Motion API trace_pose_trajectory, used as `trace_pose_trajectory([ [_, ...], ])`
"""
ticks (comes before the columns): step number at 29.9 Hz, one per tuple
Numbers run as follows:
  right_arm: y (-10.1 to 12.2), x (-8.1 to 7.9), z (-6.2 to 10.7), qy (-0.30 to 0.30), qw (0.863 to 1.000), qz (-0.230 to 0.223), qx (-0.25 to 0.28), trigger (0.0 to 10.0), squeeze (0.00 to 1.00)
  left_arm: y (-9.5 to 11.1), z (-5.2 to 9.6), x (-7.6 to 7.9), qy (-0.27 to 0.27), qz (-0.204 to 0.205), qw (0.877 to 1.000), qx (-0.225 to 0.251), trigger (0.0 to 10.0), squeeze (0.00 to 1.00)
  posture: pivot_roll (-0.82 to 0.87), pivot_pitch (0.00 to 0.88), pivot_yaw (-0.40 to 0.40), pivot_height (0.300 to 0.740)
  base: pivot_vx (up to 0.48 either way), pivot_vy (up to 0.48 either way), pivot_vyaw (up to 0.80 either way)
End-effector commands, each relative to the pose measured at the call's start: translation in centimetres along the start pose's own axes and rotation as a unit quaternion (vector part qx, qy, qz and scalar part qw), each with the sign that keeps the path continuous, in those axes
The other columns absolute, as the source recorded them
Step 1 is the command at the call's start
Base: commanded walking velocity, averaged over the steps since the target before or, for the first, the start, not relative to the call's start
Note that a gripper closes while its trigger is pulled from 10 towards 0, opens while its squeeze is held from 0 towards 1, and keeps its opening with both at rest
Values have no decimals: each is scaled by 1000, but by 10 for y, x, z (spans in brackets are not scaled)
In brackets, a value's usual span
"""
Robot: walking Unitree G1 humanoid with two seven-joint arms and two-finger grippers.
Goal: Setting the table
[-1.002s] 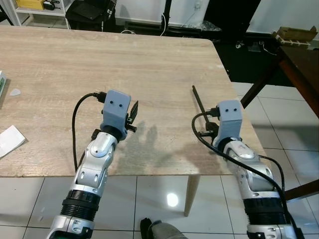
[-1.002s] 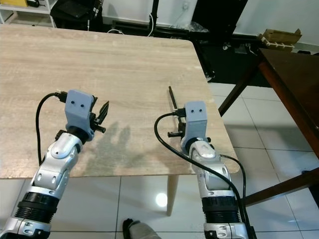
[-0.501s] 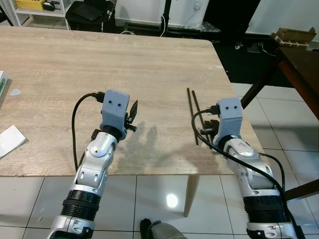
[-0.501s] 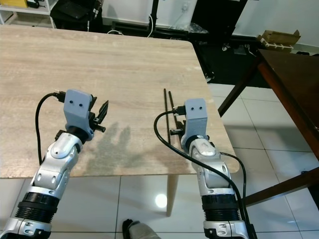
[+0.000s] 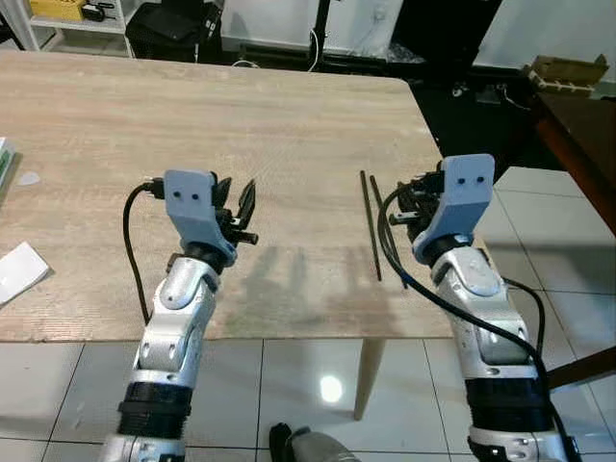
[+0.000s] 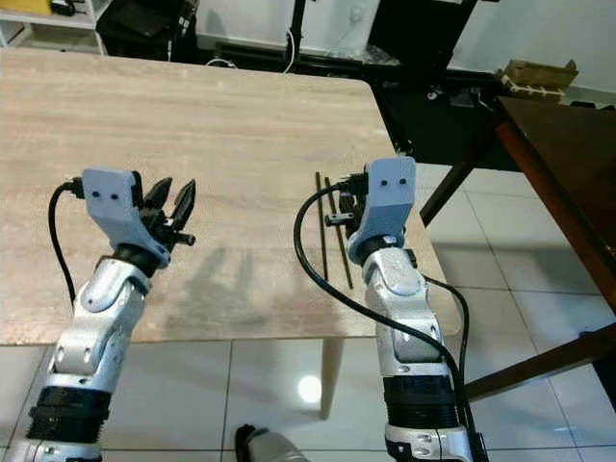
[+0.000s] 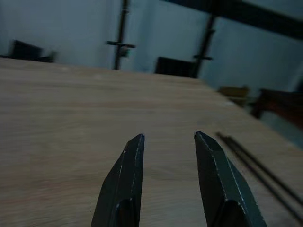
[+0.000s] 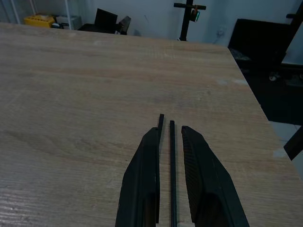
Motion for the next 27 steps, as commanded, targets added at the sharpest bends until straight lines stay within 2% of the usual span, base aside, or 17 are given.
trace_pose_trajectory([
  [1,-9,7,4,-10,1000,3,-11,10000,0,0,4,18,-47,2,999,3,10000,0,43,56,-61,740,0,0,0],
  [2,-9,7,4,-10,1000,3,-11,10000,0,0,4,18,-47,2,999,3,10000,0,43,56,-61,740,0,0,0],
  [4,-10,10,6,-18,1000,-1,-8,10000,0,1,8,30,-83,1,997,7,10000,0,40,54,-56,740,0,0,0],
  [8,-9,13,7,-27,1000,-9,0,10000,0,0,10,35,-99,-2,995,6,10000,0,40,56,-53,740,0,0,0],
  [13,-5,15,8,-29,999,-15,17,10000,0,2,8,34,-100,2,995,8,10000,0,36,56,-48,740,0,0,0],
  [24,-10,13,9,-28,999,-13,11,10000,0,1,8,27,-86,-6,996,4,10000,0,39,55,-53,740,0,0,0],
  [27,-10,12,8,-25,1000,-13,11,10000,0,1,8,26,-82,-7,997,5,10000,0,36,58,-55,740,0,0,-800],
])
Point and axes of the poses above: a point about 5 cm out from each wrist's last joint towards the gripper, its own z axis pointing back from the gripper into the wrist, its own y axis along the axis of the wrist's last joint, x = y × z, the point moved 6 cm from there along -z, pointing out of the wrist towards the gripper, and after that the axes turned 13 degrees about -z, right-handed, at the moved point
